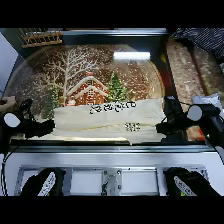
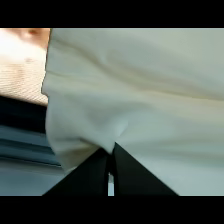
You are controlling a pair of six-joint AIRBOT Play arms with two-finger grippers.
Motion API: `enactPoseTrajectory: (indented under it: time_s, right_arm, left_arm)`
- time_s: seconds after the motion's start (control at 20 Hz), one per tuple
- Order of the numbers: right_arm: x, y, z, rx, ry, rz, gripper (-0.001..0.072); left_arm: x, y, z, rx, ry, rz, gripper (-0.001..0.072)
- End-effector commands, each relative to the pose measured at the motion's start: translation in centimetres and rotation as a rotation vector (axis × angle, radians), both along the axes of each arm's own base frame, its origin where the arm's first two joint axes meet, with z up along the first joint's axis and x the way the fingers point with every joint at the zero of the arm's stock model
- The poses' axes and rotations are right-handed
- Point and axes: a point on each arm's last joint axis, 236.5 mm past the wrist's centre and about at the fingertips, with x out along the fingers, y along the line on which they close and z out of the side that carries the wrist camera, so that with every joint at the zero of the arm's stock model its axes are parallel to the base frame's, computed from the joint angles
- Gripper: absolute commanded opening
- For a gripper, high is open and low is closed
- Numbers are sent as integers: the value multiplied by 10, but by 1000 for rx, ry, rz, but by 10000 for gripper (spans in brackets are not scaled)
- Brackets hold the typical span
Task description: Fold the clothes and pants, and hang the long-sleeved shirts on hangers.
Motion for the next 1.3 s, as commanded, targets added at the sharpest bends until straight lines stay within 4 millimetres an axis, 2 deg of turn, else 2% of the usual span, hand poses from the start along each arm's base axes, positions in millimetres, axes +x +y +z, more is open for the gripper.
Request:
enactPoseTrajectory:
  time_s: [0.0,0.15,0.3,0.5,0.7,0.75,0.8,0.85,0.9,0.95,1.05,1.15,1.2,1.25]
  right_arm:
    - [55,4,4,-4,-72,-6,10]
    - [104,9,-3,1,-131,-23,10]
    - [143,12,-15,2,-173,-38,10]
    - [178,17,-29,22,-239,-67,11]
    - [208,26,-30,73,-340,-118,14]
    - [215,30,-27,100,-364,-138,19]
    - [221,37,-22,142,-383,-168,74]
    - [227,45,-16,194,-404,-205,358]
    - [233,49,-9,225,-424,-229,664]
    - [238,49,-2,233,-438,-234,714]
    - [240,37,15,225,-458,-209,715]
    - [228,7,22,188,-440,-154,714]
    - [216,-13,19,171,-398,-133,715]
    - [202,-34,12,161,-340,-124,715]
  left_arm:
    - [39,6,-2,3,8,-6,3]
    - [75,11,-11,-10,34,-8,3]
    - [105,11,-25,-16,66,-29,3]
    - [138,14,-39,-23,87,-37,3]
    - [156,14,-50,-44,109,-38,4]
    - [162,9,-51,-69,97,-35,84]
    - [169,4,-48,-92,74,-38,403]
    - [180,2,-43,-104,37,-26,600]
    - [191,3,-33,-105,-3,-19,597]
    - [200,5,-22,-99,-31,-24,597]
    - [207,6,3,-89,-74,-35,596]
    - [205,4,23,-81,-113,-42,592]
    - [201,-1,29,-77,-125,-55,395]
    - [195,-6,33,-70,-143,-78,108]
